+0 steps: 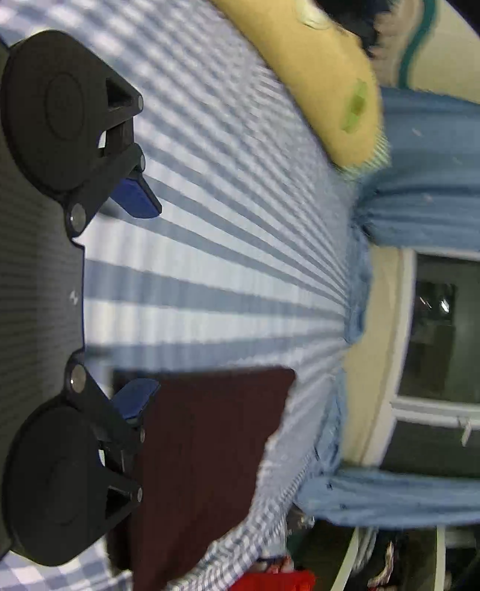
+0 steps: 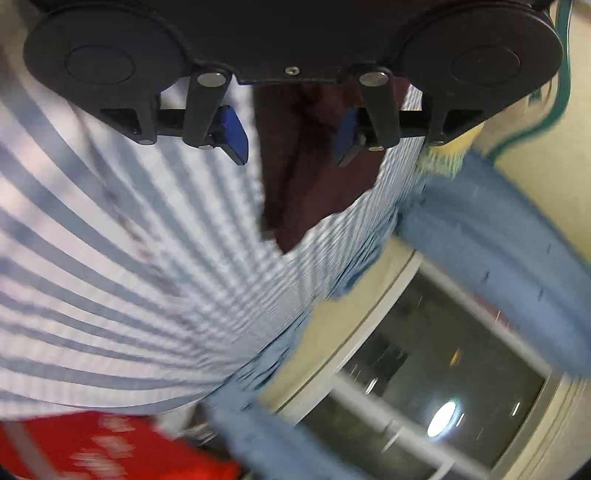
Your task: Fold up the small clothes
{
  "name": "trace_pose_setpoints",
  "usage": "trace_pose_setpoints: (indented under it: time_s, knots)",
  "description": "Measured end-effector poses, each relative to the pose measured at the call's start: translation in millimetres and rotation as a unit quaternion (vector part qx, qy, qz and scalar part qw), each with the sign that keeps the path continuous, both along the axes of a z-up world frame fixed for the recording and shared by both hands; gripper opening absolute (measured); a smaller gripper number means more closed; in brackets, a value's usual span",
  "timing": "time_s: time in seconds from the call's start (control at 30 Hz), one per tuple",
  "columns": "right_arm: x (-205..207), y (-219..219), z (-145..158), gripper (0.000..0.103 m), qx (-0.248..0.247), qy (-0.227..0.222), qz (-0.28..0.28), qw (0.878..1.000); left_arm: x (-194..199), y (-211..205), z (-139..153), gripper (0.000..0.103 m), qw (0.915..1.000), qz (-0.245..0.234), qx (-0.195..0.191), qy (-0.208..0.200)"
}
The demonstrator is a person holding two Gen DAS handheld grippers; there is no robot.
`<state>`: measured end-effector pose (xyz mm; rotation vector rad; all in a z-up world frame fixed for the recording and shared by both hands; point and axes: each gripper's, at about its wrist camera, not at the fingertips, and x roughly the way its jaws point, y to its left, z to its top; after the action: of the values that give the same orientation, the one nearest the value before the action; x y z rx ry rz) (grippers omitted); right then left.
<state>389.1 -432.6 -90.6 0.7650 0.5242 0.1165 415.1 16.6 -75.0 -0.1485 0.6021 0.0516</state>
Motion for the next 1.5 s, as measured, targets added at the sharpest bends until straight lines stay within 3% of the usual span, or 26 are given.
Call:
trace_pose_setpoints:
  time_s: [0.1, 0.17, 0.3, 0.4, 0.43, 0.5, 0.57, 0.67, 0.7, 0.77, 0.8, 0.87, 0.9, 0.93, 1.03, 1.2, 1.33, 1.47, 1.5]
  knots:
    - [61.7, 6.4, 14.0, 0.055, -0.012, 0.007, 0.04, 0.999, 19.8, -17.5, 12.2, 0.097, 0.9994, -0.027, 0.018, -0.015]
    - [105.1, 5.5, 7.7, 0.055, -0.001, 0.034, 0.049, 0.998, 31.1, -27.8, 12.3, 0.097, 0.9986, -0.037, 0.032, -0.018]
    - [170.0, 11.1, -17.3, 0.055, -0.052, 0.093, 0.051, 0.993, 44.8, -44.3, 3.3, 0.097, 0.9967, -0.064, 0.048, -0.016]
    - [192.8, 11.6, -35.7, 0.043, -0.019, 0.092, 0.068, 0.993, 52.5, -55.4, -10.4, 0.097, 0.9939, -0.087, 0.068, 0.0]
    - [200.2, 14.1, -36.8, 0.03, -0.023, 0.096, 0.075, 0.992, 53.6, -57.9, -15.4, 0.097, 0.9933, -0.09, 0.073, 0.003]
    - [217.5, 19.2, -32.6, 0.023, -0.051, 0.106, 0.085, 0.989, 50.8, -58.3, -20.5, 0.097, 0.9923, -0.097, 0.077, 0.004]
    - [223.8, 19.5, -22.9, 0.011, -0.051, 0.075, 0.103, 0.99, 50.3, -58.3, -24.1, 0.098, 0.9917, -0.103, 0.077, 0.007]
    - [228.9, 1.6, -20.0, 0.01, 0.027, 0.009, 0.094, 0.995, 52.7, -55.1, -31.9, 0.099, 0.9925, -0.103, 0.061, 0.021]
    - [234.3, -2.8, -29.7, 0.01, 0.038, 0.022, 0.087, 0.995, 54.2, -54.2, -33.7, 0.099, 0.993, -0.101, 0.055, 0.026]
    - [244.8, -2.2, -55.5, 0.012, 0.009, 0.09, 0.081, 0.993, 56.0, -54.3, -34.8, 0.1, 0.9929, -0.101, 0.056, 0.027]
    - [244.8, -4.2, -66.3, 0.015, 0.002, 0.112, 0.082, 0.99, 55.6, -55.4, -34.8, 0.1, 0.9926, -0.101, 0.061, 0.027]
    - [234.3, -17.8, -75.5, 0.025, 0.067, 0.095, 0.064, 0.991, 55.1, -56.9, -33.9, 0.1, 0.9923, -0.101, 0.067, 0.027]
    - [226.1, -21.5, -72.5, 0.039, 0.07, 0.086, 0.054, 0.992, 54.0, -57.4, -32.4, 0.099, 0.9921, -0.101, 0.069, 0.027]
    - [216.8, -23.3, -66.1, 0.042, 0.055, 0.08, 0.049, 0.994, 53.1, -57.5, -30.2, 0.098, 0.9919, -0.103, 0.07, 0.026]
    - [178.0, -22.4, -42.8, 0.042, 0.04, 0.05, 0.103, 0.993, 45.1, -55.9, -20.8, 0.097, 0.992, -0.101, 0.075, 0.013]
    - [106.2, 16.2, -5.5, 0.042, 0.006, 0.035, 0.21, 0.977, 37.0, -43.3, -9.4, 0.097, 0.9948, -0.087, 0.052, 0.005]
    - [71.0, 34.0, -3.6, 0.042, -0.055, 0.043, 0.191, 0.979, 37.3, -41.7, -9.2, 0.097, 0.9948, -0.079, 0.065, 0.004]
    - [60.5, 38.3, -24.2, 0.041, -0.03, 0.062, 0.192, 0.979, 39.6, -44.6, -13.1, 0.097, 0.9943, -0.082, 0.067, 0.014]
    - [60.6, 39.6, -24.9, 0.024, -0.03, 0.06, 0.192, 0.979, 40.4, -46.8, -14.7, 0.097, 0.9936, -0.084, 0.073, 0.018]
